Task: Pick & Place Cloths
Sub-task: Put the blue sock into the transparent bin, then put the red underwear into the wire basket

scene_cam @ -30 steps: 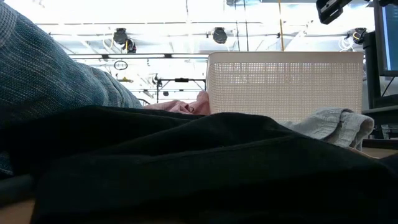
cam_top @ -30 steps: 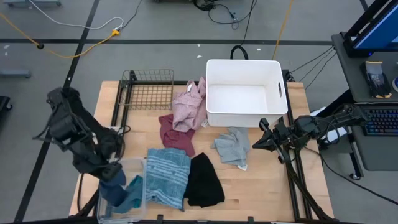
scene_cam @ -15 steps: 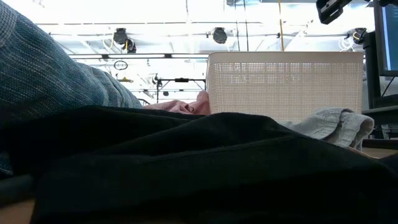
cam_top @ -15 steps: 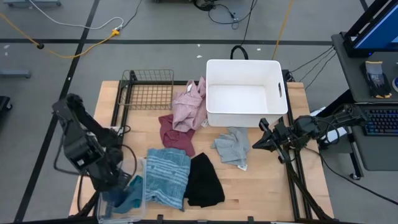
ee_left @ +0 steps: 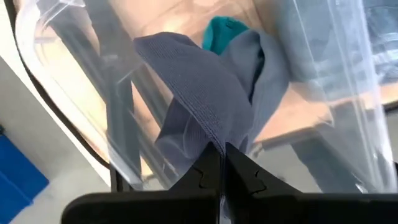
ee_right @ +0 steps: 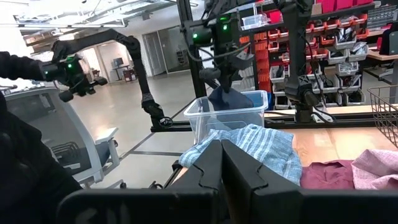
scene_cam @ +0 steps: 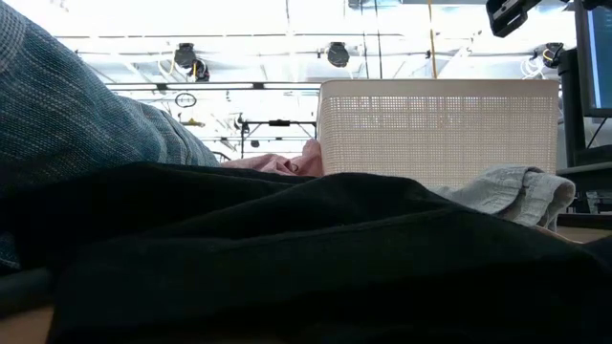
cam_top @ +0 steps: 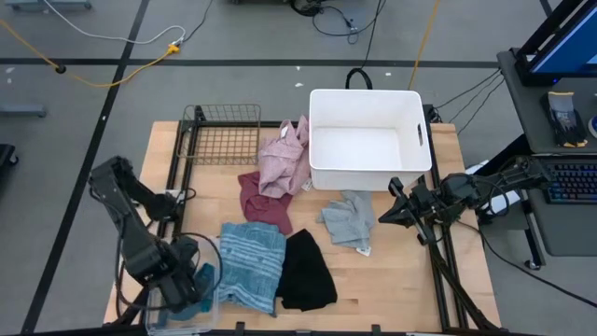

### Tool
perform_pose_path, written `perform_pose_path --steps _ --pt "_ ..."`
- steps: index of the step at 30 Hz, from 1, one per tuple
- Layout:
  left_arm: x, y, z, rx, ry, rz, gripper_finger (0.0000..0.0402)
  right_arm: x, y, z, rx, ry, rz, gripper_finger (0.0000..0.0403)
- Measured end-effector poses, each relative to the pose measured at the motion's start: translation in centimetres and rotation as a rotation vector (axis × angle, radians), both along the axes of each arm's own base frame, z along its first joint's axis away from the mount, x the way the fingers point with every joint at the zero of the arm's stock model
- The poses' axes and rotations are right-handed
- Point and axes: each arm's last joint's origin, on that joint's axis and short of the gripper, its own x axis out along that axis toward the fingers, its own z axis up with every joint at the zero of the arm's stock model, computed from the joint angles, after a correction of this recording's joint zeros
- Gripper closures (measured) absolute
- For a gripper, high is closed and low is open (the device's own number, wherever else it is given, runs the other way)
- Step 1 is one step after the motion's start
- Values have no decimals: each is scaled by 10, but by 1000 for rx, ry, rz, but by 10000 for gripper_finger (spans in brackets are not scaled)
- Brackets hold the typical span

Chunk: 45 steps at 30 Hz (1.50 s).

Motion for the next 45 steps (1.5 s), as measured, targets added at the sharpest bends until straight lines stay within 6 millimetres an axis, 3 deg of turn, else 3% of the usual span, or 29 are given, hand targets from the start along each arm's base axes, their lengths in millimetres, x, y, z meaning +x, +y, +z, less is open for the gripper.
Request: perform_pose_path --steps 14,28,32,41,45 --pt "3 -30 -39 186 77 -105 397 0 0 1 2 -8 0 403" --pt "-2 -35 -41 221 44 -134 390 0 0 1 29 3 2 403" --pt "-2 -35 -41 219 44 -140 362 0 0 1 28 2 2 403" --pt "-3 -33 -39 202 41 -172 241 0 0 1 26 3 2 403" --pt "-6 -29 -30 126 69 -203 207 0 0 1 26 2 2 403"
